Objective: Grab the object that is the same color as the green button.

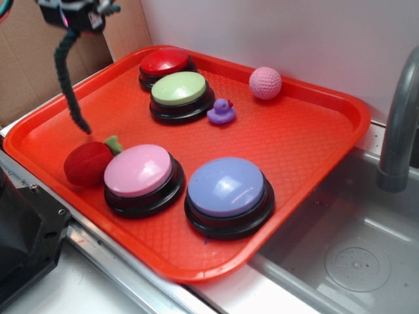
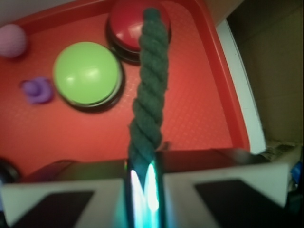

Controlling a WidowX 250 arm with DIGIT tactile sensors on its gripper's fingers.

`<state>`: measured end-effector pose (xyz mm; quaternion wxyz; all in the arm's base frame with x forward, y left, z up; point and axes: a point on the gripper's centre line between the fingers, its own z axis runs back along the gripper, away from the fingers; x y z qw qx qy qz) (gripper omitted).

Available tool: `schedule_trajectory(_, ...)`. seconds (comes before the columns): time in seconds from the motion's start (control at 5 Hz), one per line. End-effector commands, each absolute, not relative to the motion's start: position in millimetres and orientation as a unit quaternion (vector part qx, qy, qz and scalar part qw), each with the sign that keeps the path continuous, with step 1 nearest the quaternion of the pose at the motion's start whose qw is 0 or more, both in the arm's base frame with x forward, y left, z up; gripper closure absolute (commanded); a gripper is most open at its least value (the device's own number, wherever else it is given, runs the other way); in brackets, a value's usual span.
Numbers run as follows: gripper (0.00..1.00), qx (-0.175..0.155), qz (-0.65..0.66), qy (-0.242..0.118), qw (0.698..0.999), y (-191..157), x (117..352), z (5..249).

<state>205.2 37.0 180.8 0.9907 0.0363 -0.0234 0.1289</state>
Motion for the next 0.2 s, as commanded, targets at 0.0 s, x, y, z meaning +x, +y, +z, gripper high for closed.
schedule_trajectory(0.0, 1.00, 0.057, 0.074, -0.061, 0.994, 7.2, 200.2, 238.5)
